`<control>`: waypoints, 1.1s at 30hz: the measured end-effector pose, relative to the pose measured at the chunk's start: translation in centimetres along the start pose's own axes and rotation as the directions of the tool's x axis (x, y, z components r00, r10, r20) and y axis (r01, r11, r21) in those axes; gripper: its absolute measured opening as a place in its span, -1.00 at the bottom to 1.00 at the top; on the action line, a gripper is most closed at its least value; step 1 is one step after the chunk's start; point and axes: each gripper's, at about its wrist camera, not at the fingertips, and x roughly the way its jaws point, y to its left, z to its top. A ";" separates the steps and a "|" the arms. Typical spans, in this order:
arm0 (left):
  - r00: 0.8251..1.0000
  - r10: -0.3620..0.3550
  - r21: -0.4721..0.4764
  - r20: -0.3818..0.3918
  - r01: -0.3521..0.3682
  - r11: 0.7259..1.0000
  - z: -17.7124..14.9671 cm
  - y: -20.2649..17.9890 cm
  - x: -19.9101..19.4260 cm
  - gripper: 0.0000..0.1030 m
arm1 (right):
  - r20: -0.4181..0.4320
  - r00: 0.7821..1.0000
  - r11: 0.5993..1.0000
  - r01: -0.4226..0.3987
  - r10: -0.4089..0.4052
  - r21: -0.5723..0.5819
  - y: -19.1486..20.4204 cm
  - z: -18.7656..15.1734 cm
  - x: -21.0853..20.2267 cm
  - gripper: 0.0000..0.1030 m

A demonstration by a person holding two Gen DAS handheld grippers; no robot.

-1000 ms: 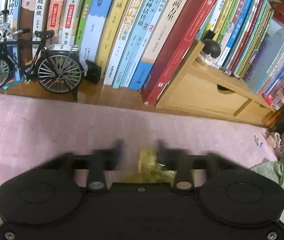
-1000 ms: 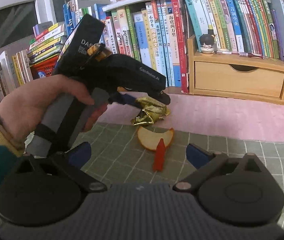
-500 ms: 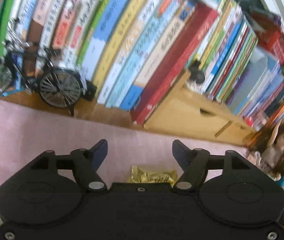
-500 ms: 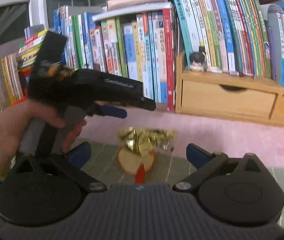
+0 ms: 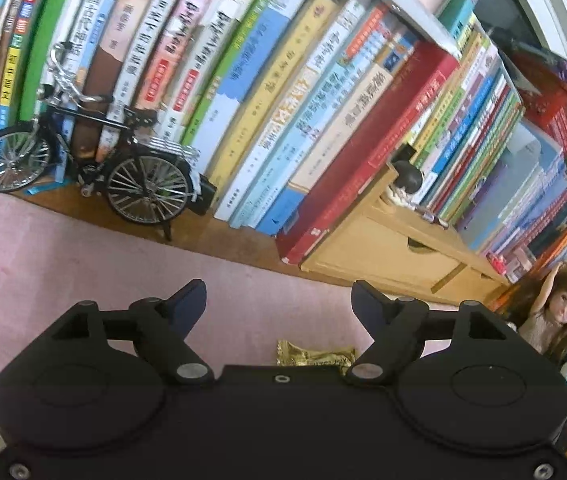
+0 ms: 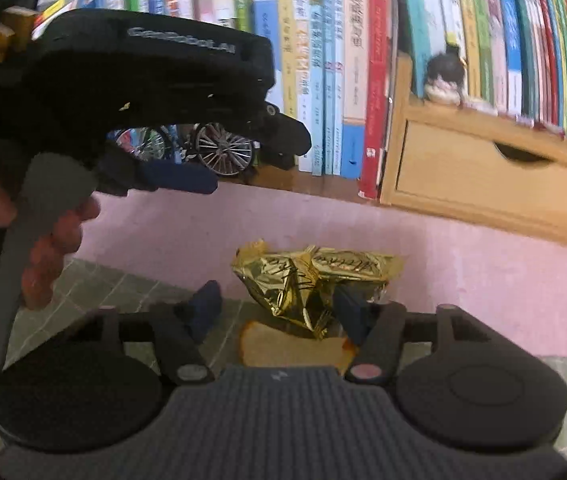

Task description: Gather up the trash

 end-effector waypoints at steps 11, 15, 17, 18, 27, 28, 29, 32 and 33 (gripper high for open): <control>0.999 0.020 0.057 -0.028 -0.018 0.998 -0.7 -0.9 0.9 0.60 | 0.046 0.999 0.999 0.023 -0.021 -0.045 -1.7 0.7 -2.3 -0.21; 1.000 0.016 0.070 -0.019 -0.015 0.997 -0.6 -1.1 0.7 0.71 | 0.084 0.990 0.992 0.118 -0.114 -0.040 -3.5 1.5 -3.5 -0.21; 1.000 0.018 0.080 -0.016 -0.016 0.997 -0.8 -1.5 0.8 0.79 | 0.090 0.986 0.990 0.139 -0.139 0.005 -5.2 1.7 -4.0 -0.21; 1.000 0.022 0.091 -0.017 -0.020 0.996 -0.9 -1.8 0.9 0.82 | 0.092 0.984 0.988 0.150 -0.151 0.023 -5.9 1.7 -4.2 -0.21; 0.996 0.071 0.221 -0.050 -0.058 0.974 -3.8 -5.2 4.1 0.94 | 0.115 0.967 0.968 0.211 -0.228 0.138 -10.4 1.7 -5.6 -0.21; 0.995 0.078 0.235 -0.059 -0.062 0.970 -4.1 -5.4 4.6 0.95 | 0.120 0.967 0.968 0.208 -0.225 0.139 -10.4 1.7 -5.8 -0.21; 0.994 0.089 0.251 -0.062 -0.071 0.965 -4.4 -5.7 5.1 0.95 | 0.125 0.968 0.970 0.202 -0.219 0.138 -10.3 1.8 -5.9 -0.21; 0.990 0.140 0.337 -0.023 -0.124 0.933 -5.5 -7.0 5.8 0.92 | 0.134 0.970 0.974 0.188 -0.205 0.127 -9.9 1.9 -6.1 -0.21; 0.989 0.144 0.340 -0.013 -0.131 0.931 -5.7 -7.0 5.8 0.91 | 0.135 0.970 0.975 0.185 -0.201 0.123 -9.8 2.1 -6.1 -0.21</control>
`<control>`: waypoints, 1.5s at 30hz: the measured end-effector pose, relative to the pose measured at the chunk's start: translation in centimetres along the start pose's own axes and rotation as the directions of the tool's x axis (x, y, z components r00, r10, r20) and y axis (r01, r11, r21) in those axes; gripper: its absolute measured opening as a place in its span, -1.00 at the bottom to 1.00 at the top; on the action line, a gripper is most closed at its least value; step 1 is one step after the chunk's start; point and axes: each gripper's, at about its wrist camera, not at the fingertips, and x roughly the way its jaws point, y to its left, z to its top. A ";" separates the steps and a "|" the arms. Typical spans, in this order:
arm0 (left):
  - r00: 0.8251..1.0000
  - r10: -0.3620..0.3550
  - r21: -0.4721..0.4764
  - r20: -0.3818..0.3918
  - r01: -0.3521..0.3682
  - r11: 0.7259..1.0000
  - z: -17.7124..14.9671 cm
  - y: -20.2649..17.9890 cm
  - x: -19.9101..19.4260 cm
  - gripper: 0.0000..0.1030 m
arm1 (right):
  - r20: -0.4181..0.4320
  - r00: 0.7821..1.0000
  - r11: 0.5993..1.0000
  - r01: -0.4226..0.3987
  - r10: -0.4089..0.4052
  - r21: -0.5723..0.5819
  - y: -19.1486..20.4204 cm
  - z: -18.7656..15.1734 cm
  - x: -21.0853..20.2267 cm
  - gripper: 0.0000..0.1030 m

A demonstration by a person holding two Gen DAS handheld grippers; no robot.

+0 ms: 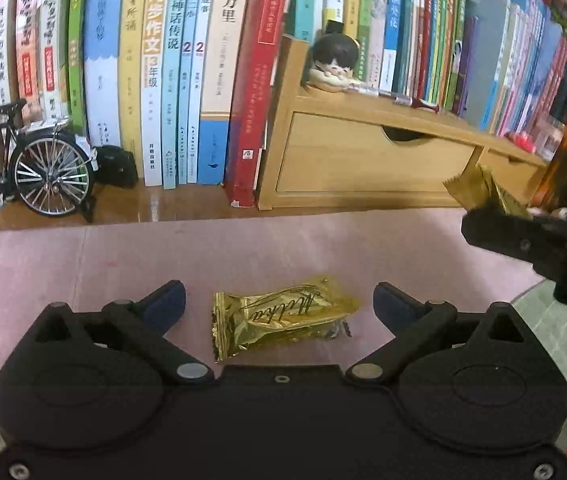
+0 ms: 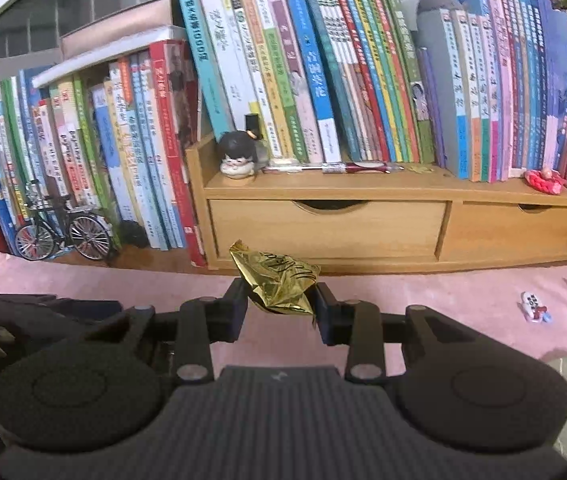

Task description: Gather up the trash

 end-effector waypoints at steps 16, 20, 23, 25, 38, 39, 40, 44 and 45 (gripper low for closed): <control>0.996 -0.084 -0.084 0.005 0.084 0.993 1.1 2.4 -1.2 -0.80 | -0.005 1.000 1.000 -0.021 0.022 0.016 -0.1 0.0 0.1 -0.21; 0.996 -0.093 -0.086 -0.008 0.092 0.992 1.4 2.6 -1.4 -0.56 | 0.000 1.000 1.000 -0.023 0.023 0.015 0.0 0.0 -0.1 -0.21; 0.990 -0.141 -0.107 -0.026 0.137 0.985 1.7 2.9 -1.7 0.58 | -0.001 1.000 1.000 -0.023 0.023 0.016 0.0 -0.1 0.0 -0.21; 0.986 -0.161 -0.084 -0.030 0.158 0.984 1.8 2.6 -2.0 0.63 | -0.003 1.000 1.000 -0.024 0.024 0.018 -0.1 -0.1 0.0 -0.21; 0.982 -0.158 0.062 -0.106 0.165 0.984 1.2 1.7 -1.1 0.61 | 0.000 1.000 1.000 -0.018 0.018 0.017 -0.1 0.0 -0.1 -0.20; 0.983 -0.154 0.065 -0.098 0.160 0.985 1.1 1.7 -1.1 0.55 | 0.000 1.000 1.000 -0.019 0.019 0.017 -0.1 0.0 -0.1 -0.20; 0.985 -0.146 0.075 -0.089 0.153 0.985 1.0 1.6 -1.1 0.39 | 0.000 1.000 1.000 -0.019 0.019 0.017 -0.2 0.0 -0.1 -0.20; 0.986 -0.147 0.102 -0.082 0.155 0.983 0.9 1.4 -1.2 -0.19 | -0.003 1.000 1.000 -0.021 0.021 0.015 -0.1 -0.1 0.0 -0.19; 0.983 -0.161 0.087 -0.084 0.168 0.982 1.0 1.6 -1.3 -0.19 | -0.003 1.000 1.000 -0.021 0.021 0.014 -0.1 -0.1 0.0 -0.19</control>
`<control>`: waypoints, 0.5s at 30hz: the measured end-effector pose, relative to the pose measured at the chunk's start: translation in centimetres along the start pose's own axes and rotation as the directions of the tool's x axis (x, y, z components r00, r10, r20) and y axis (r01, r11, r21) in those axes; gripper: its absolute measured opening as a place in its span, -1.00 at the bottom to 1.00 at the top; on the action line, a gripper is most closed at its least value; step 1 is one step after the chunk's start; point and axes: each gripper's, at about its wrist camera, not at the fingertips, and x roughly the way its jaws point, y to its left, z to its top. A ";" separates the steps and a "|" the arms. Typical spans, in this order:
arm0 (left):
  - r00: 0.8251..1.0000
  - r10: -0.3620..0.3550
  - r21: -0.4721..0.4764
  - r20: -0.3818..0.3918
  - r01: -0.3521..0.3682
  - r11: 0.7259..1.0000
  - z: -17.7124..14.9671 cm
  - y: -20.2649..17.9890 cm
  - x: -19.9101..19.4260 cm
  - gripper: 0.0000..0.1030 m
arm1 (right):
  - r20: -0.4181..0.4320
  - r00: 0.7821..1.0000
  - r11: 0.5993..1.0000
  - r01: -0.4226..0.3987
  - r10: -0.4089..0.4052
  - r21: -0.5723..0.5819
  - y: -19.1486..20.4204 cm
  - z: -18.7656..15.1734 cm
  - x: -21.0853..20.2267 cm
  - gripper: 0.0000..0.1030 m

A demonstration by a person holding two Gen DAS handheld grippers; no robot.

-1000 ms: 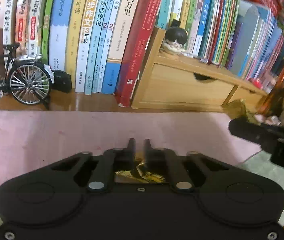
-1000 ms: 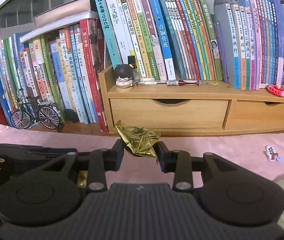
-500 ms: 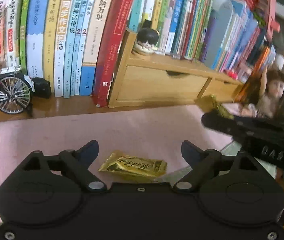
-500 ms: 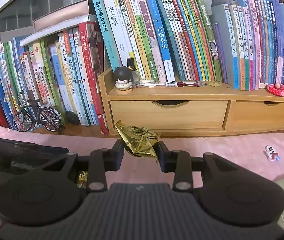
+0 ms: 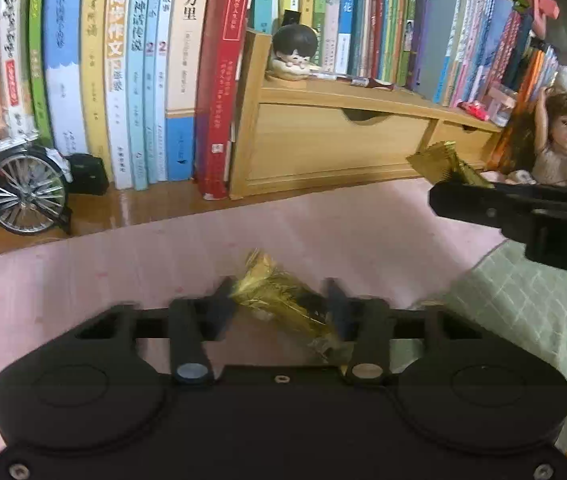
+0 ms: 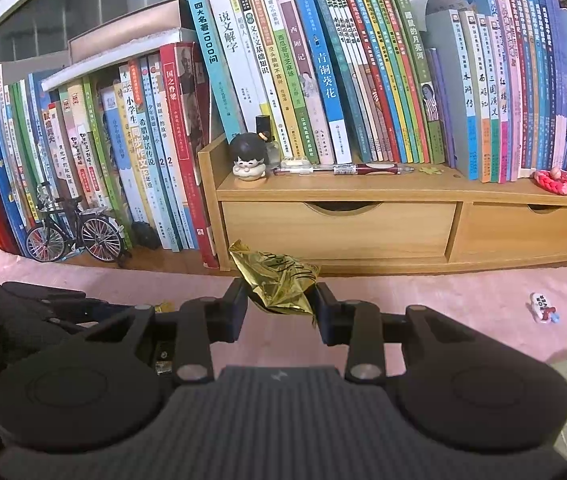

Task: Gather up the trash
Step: 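Grasp the flat gold foil candy with the left tool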

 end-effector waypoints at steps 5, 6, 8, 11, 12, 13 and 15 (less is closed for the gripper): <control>1.000 -0.021 -0.036 0.001 0.021 0.999 0.2 0.6 -0.1 -0.11 | -0.001 1.000 1.000 -0.001 0.001 0.001 -0.1 0.0 0.0 -0.19; 0.999 -0.033 -0.049 0.001 0.033 0.998 0.3 0.8 -0.2 -0.08 | -0.001 1.000 1.000 0.001 -0.001 0.001 -0.1 0.0 0.0 -0.18; 0.998 -0.056 -0.032 -0.001 0.056 0.998 0.6 0.8 -0.6 0.32 | -0.002 1.000 1.000 0.002 -0.002 0.001 -0.1 0.0 0.0 -0.18; 0.998 -0.070 0.042 0.006 0.070 0.997 0.7 0.4 -1.2 0.69 | -0.006 1.000 1.000 0.002 -0.002 0.002 -0.3 -0.1 0.1 -0.18; 0.998 -0.069 0.059 0.007 0.069 0.996 0.8 0.3 -1.4 0.69 | -0.007 1.000 1.000 0.002 -0.002 0.002 -0.3 -0.1 0.1 -0.18; 0.998 -0.066 0.066 0.008 0.066 0.996 0.7 0.1 -1.5 0.70 | -0.008 1.000 1.000 0.002 -0.002 0.001 -0.3 -0.1 0.2 -0.17; 0.998 -0.066 0.072 0.007 0.065 0.995 0.7 0.0 -1.4 0.71 | -0.009 1.000 1.000 0.001 -0.001 -0.003 -0.2 -0.1 0.2 -0.16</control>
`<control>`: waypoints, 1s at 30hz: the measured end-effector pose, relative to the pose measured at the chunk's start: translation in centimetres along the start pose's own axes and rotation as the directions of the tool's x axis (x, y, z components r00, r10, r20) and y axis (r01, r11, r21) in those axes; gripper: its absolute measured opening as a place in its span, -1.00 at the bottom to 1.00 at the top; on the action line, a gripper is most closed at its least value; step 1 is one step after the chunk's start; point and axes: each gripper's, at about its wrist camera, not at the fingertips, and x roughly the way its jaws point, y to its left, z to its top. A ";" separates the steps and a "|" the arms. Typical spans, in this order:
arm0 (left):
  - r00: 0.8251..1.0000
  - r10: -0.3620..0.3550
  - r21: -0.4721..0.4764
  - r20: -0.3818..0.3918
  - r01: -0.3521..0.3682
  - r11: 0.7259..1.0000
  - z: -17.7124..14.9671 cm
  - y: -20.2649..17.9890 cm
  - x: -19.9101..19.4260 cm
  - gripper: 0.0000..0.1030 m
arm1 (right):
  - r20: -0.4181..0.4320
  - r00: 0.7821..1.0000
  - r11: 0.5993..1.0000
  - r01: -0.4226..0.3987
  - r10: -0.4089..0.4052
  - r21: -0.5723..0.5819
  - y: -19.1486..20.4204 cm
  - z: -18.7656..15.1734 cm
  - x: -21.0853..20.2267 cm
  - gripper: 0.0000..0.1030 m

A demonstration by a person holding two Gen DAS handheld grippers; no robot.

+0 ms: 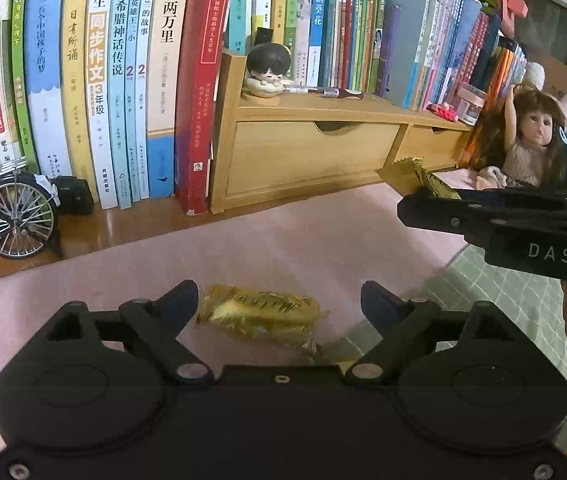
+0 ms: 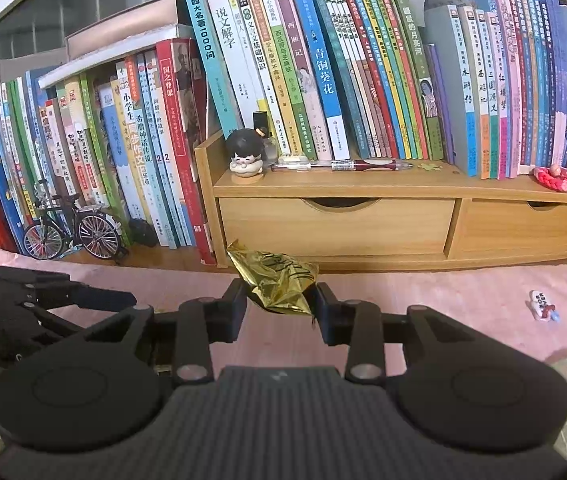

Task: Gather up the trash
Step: 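Grasp the flat gold foil candy with the left tool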

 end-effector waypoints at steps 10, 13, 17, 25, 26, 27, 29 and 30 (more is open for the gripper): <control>0.999 0.051 0.032 -0.018 -0.050 0.998 -0.8 0.4 1.3 0.68 | -0.002 1.000 1.000 -0.004 0.004 -0.004 0.1 0.1 0.1 -0.16; 0.998 0.058 0.010 -0.002 -0.058 0.998 -0.9 0.8 1.2 0.20 | -0.002 1.000 1.000 -0.004 0.004 -0.001 0.0 0.1 0.0 -0.16; 1.000 0.029 -0.049 0.006 -0.029 0.998 -0.6 2.1 0.6 0.03 | -0.005 1.000 1.000 -0.009 0.009 -0.004 0.0 0.2 -0.1 -0.16; 0.999 0.040 -0.067 0.022 -0.038 0.997 -0.3 2.5 0.1 0.01 | -0.055 0.996 0.997 -0.075 0.075 0.010 0.7 -0.3 1.2 0.21; 0.999 0.042 -0.081 0.032 -0.040 0.996 -0.2 2.9 -0.2 0.01 | -0.060 0.994 0.996 -0.090 0.091 0.020 0.7 -0.4 1.4 0.21; 0.998 0.044 -0.096 0.042 -0.040 0.995 -0.2 3.1 -0.6 0.01 | -0.064 0.993 0.995 -0.101 0.102 0.026 0.7 -0.5 1.6 0.21; 0.997 0.046 -0.129 0.064 -0.038 0.991 0.0 4.0 -1.4 0.01 | -0.075 0.992 0.995 -0.099 0.100 0.011 1.0 -0.9 2.2 0.21; 0.996 0.050 -0.147 0.076 -0.038 0.988 0.1 4.5 -1.8 0.01 | -0.076 0.993 0.996 -0.091 0.089 -0.014 1.3 -1.2 2.5 0.23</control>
